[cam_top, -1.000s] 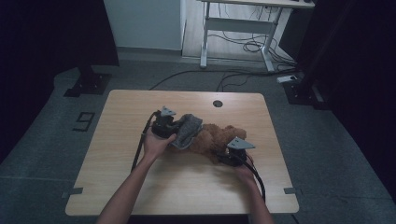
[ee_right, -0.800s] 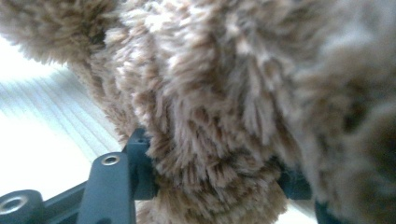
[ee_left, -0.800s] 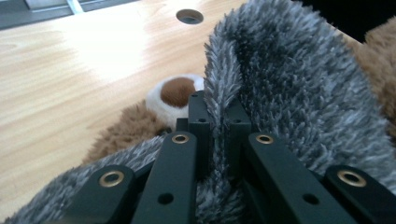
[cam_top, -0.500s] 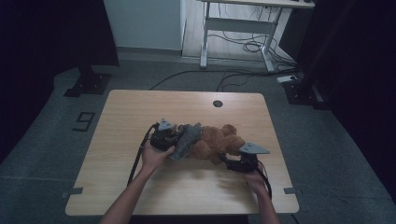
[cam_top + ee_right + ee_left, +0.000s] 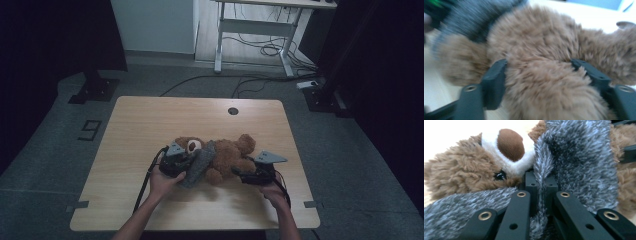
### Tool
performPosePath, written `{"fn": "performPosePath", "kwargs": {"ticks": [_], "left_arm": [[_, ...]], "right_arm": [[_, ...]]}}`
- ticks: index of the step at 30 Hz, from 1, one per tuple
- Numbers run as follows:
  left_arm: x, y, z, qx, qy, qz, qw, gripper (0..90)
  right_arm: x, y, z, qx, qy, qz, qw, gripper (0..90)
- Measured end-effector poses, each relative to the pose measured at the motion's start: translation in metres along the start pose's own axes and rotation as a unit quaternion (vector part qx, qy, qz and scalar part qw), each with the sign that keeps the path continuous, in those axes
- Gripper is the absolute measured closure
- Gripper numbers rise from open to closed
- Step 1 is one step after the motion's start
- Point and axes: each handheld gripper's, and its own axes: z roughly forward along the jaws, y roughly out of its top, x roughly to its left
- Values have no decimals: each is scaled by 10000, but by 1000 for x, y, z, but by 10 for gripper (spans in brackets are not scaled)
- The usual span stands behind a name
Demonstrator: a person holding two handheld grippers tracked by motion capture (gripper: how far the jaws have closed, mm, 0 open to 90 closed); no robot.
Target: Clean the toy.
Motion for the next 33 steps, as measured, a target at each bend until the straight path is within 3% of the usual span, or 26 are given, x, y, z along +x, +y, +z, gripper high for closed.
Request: {"fn": "performPosePath", "kwargs": {"ticks": [5, 9, 15, 19, 22, 25, 27, 29, 31, 33], "left_arm": [[0, -3, 0, -25, -12, -55, 10000, 854], [-5, 8, 1, -179, -59, -68, 9998, 849], [-39, 42, 15, -370, -325, 269, 9984, 847], [-65, 57, 42, -130, -458, 499, 9976, 846], [-71, 56, 59, 1, -259, 594, 9979, 846], [-67, 54, 57, -71, -79, 588, 9982, 848], [-60, 52, 53, -104, 158, 612, 9979, 850], [-51, 48, 46, -121, 616, 758, 9951, 850], [-38, 43, 40, -89, 923, 743, 9929, 851], [-25, 39, 31, -117, 924, 625, 9937, 852]], "right_arm": [[-1, -10, 15, 244, 107, 14, 9996, 422], [-1, -11, 18, 164, -22, -54, 9998, 490], [1, -13, 18, 126, -77, -179, 9997, 512], [1, -15, 17, 99, -117, -166, 9997, 512], [1, -17, 16, 138, -190, -181, 9996, 518], [-1, -18, 15, 110, -218, -133, 9996, 539], [-2, -19, 15, 113, -209, -147, 9996, 548], [-2, -19, 15, 104, -207, -141, 9996, 550], [-3, -20, 15, 124, -184, -134, 9997, 551], [-3, -20, 15, 138, -185, -143, 9996, 551]]}}
